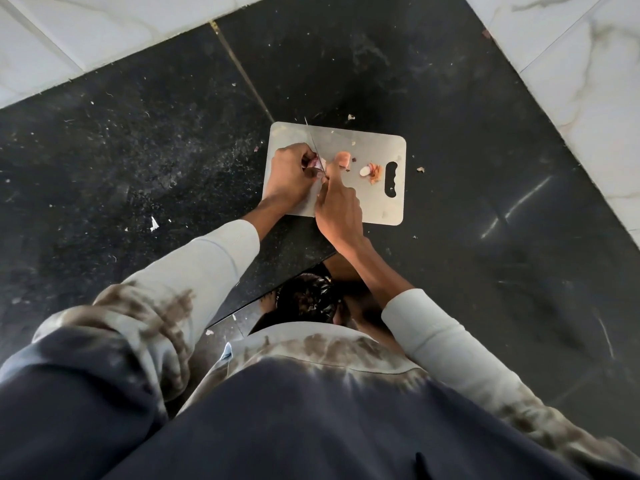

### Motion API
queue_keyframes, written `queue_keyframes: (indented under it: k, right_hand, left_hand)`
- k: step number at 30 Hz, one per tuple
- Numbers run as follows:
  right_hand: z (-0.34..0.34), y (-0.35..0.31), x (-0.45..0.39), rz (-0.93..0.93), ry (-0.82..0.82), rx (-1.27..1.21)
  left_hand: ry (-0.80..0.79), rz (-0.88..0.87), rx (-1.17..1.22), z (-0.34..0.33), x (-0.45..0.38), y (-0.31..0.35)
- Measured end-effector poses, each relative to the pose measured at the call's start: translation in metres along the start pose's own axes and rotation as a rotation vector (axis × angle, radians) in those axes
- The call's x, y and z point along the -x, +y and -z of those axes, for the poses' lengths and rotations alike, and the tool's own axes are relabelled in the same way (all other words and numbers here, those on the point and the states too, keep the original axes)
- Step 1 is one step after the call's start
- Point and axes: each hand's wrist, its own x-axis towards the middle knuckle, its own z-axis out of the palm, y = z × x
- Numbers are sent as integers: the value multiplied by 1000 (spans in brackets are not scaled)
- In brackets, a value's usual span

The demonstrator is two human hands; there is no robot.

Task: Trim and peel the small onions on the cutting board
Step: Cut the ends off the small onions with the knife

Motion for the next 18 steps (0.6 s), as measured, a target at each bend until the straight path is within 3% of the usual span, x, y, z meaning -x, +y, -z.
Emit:
queue_keyframes:
  k: [14, 18]
  right_hand:
    - [-5, 22, -8, -59, -65, -180]
    - [-14, 31, -18, -36, -90, -118]
  left_hand:
    - [8, 38, 56, 1, 2, -4]
    - [-18, 25, 60, 4, 0, 0]
